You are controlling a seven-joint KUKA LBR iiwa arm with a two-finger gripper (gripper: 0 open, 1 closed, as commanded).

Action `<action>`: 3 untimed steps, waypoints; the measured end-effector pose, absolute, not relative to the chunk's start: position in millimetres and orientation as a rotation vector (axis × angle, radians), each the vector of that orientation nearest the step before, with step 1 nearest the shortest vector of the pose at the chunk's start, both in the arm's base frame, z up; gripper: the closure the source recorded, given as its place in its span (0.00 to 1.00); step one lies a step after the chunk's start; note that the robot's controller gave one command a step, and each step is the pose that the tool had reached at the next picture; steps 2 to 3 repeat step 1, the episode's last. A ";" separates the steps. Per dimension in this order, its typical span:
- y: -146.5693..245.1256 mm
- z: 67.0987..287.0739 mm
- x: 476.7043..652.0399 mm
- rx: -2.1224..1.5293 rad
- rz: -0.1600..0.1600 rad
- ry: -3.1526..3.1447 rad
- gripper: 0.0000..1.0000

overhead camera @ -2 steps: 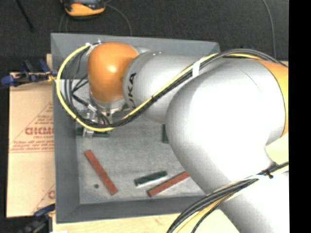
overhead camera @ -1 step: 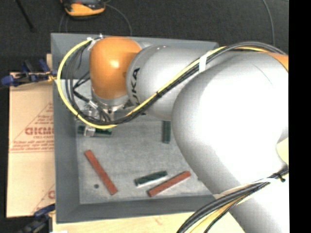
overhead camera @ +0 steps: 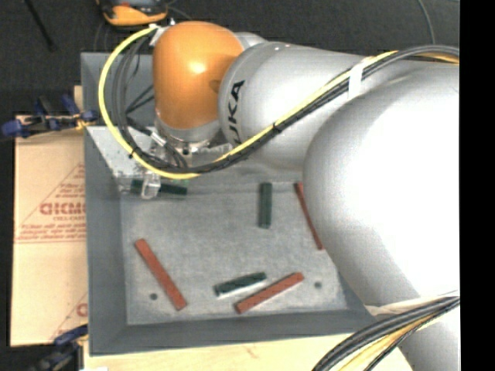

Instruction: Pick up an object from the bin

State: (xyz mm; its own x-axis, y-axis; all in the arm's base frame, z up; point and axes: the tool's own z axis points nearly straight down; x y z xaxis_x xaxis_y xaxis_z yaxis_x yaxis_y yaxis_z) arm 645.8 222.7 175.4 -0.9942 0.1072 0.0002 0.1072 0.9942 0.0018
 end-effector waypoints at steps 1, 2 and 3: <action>223.8 228.0 648.5 -0.131 0.000 -3.143 1.00; 223.8 228.0 648.5 -0.131 0.000 -3.143 1.00; 223.8 228.0 648.5 -0.131 0.000 -3.143 1.00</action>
Offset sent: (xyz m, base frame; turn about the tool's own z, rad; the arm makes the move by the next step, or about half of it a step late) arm -0.0092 -0.0008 0.0778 -0.0163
